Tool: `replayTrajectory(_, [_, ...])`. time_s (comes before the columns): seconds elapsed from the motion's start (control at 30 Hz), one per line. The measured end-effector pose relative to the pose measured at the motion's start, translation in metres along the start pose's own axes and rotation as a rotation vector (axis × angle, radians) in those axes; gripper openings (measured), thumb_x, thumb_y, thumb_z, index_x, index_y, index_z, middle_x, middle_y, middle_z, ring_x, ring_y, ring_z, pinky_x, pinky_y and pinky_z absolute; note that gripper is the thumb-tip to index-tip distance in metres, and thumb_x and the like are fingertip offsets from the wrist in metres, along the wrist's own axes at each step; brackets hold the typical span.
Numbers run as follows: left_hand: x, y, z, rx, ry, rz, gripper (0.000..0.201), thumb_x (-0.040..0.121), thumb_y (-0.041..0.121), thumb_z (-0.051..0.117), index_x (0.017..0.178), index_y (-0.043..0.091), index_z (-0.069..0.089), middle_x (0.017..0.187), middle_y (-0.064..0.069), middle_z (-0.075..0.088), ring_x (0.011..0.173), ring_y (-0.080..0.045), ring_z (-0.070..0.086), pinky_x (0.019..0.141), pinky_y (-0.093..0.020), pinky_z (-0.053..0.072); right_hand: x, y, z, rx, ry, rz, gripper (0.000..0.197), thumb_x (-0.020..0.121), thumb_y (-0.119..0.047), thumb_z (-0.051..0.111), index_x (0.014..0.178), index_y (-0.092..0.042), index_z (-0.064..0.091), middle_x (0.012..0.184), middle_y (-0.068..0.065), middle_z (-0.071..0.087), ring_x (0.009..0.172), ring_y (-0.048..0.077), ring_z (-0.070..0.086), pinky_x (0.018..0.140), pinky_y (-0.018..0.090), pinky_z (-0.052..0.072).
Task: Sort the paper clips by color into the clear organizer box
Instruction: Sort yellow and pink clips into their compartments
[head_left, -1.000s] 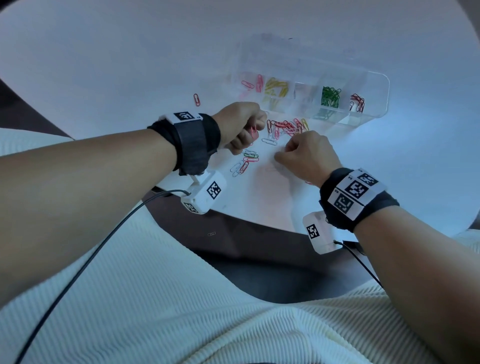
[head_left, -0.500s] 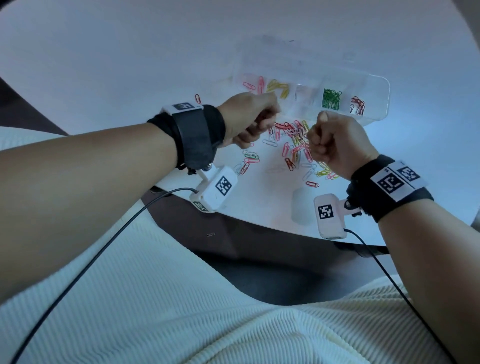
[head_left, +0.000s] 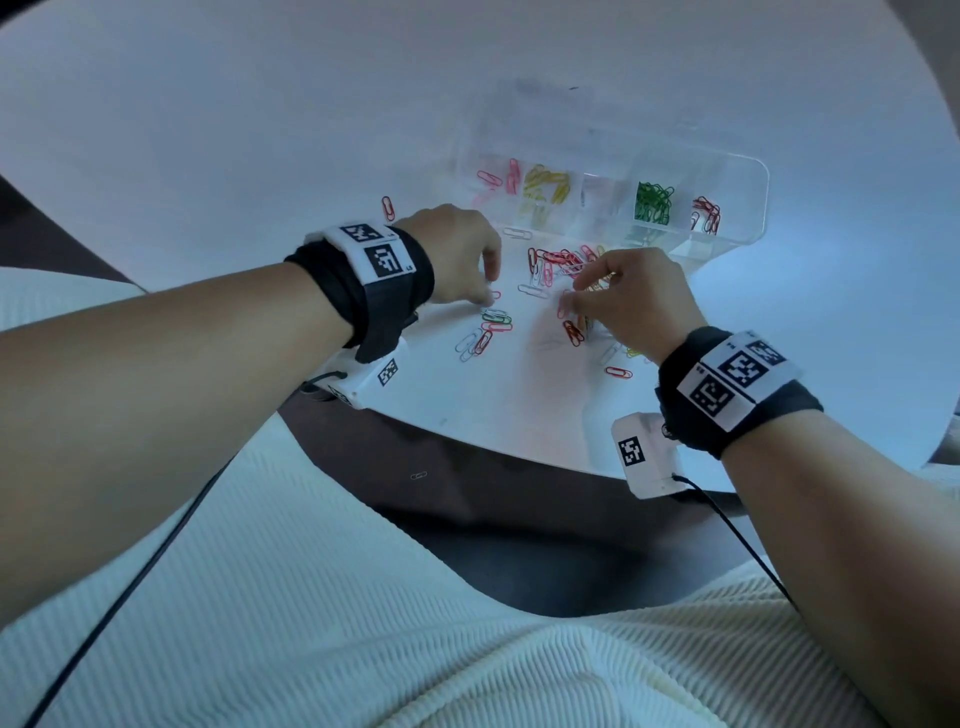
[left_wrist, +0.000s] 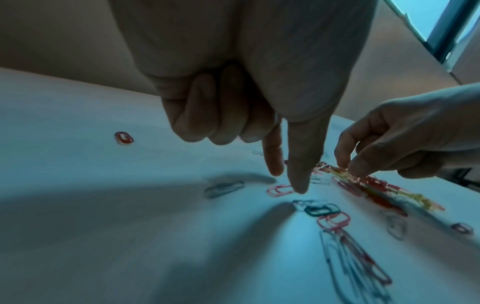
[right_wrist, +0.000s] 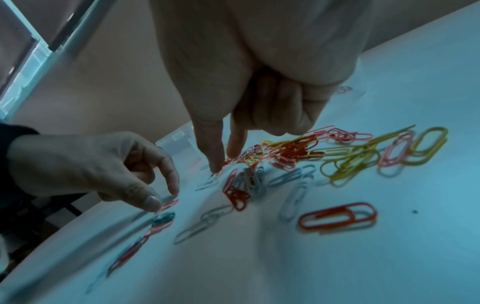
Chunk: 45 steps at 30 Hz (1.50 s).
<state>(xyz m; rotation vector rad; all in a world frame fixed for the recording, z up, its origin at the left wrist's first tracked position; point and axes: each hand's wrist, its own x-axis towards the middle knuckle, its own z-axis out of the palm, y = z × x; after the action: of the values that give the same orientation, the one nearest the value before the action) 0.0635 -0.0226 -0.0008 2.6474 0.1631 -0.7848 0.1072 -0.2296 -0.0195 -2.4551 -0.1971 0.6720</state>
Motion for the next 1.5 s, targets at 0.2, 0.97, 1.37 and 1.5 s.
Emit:
replayTrajectory(0.2, [-0.002, 0.001, 0.002, 0.013, 0.003, -0.016, 0.005, 0.08, 0.026, 0.069, 0.082, 0.023, 0.07, 0.072, 0.01, 0.058, 0.065, -0.011, 0.053, 0.051, -0.022, 0.033, -0.006, -0.004, 0.009, -0.127, 0.033, 0.023, 0.024, 0.074, -0.035, 0.08, 0.096, -0.028, 0.072, 0.086, -0.002, 0.065, 0.061, 0.009, 0.058, 0.054, 0.021, 0.042])
replayTrajectory(0.97, [-0.018, 0.033, -0.056, -1.374, 0.035, -0.09, 0.021, 0.067, 0.0, 0.026, 0.062, 0.019, 0.031, 0.054, -0.003, 0.023, 0.049, -0.014, 0.008, 0.048, -0.022, 0.009, -0.012, -0.053, -0.033, 1.145, -0.335, 0.307, 0.015, 0.056, -0.009, 0.035, 0.066, -0.02, 0.03, 0.058, 0.003, 0.039, 0.048, 0.016, 0.021, 0.038, 0.02, 0.019])
replayTrajectory(1.37, [-0.006, 0.014, -0.078, -1.551, 0.169, -0.404, 0.003, 0.084, 0.008, 0.045, 0.085, 0.011, 0.047, 0.066, -0.003, 0.041, 0.05, -0.015, 0.034, 0.045, -0.02, 0.029, 0.014, -0.127, -0.02, 1.073, -0.089, 0.399, 0.013, 0.086, -0.006, 0.046, 0.075, -0.011, 0.041, 0.063, 0.007, 0.045, 0.049, 0.019, 0.042, 0.048, 0.024, 0.036])
replayTrajectory(1.5, [-0.004, 0.009, -0.084, -1.565, 0.175, -0.377, 0.005, 0.085, 0.011, 0.048, 0.086, 0.008, 0.052, 0.07, -0.004, 0.048, 0.055, -0.016, 0.044, 0.047, -0.018, 0.039, 0.021, -0.141, -0.016, 1.204, -0.036, 0.406, 0.005, 0.086, -0.009, 0.05, 0.089, -0.005, 0.048, 0.079, 0.01, 0.047, 0.067, 0.024, 0.05, 0.06, 0.026, 0.049])
